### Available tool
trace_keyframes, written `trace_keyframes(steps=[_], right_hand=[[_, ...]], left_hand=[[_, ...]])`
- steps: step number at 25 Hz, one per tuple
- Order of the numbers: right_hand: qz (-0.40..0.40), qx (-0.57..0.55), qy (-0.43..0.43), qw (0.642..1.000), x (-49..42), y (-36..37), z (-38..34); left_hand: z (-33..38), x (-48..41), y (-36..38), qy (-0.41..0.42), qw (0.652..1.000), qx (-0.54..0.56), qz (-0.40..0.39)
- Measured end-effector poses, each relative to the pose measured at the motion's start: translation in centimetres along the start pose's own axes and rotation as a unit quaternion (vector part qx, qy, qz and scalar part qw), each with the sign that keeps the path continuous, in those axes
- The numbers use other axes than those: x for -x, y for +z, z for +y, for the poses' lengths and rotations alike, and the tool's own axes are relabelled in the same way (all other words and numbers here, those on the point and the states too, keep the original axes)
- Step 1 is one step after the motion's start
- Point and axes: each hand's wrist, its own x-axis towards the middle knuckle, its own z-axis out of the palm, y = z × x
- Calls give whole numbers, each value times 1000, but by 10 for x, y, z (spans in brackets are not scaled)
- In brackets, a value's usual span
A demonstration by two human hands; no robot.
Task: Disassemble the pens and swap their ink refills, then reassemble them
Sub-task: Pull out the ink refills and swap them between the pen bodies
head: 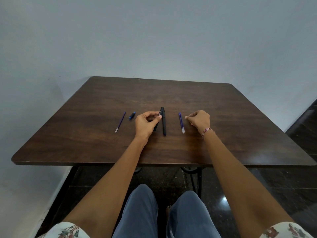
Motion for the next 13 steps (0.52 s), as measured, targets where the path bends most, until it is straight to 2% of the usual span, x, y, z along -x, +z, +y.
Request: trace_keyframes(steps=[5,13], right_hand=[[-19,49,-11,999,3,-1,-8],[-37,47,3,998,4,3,-11]], left_hand=[[-1,0,0,-5,1000,-8,-1],[-2,-1,1,6,1000,-10,-2]])
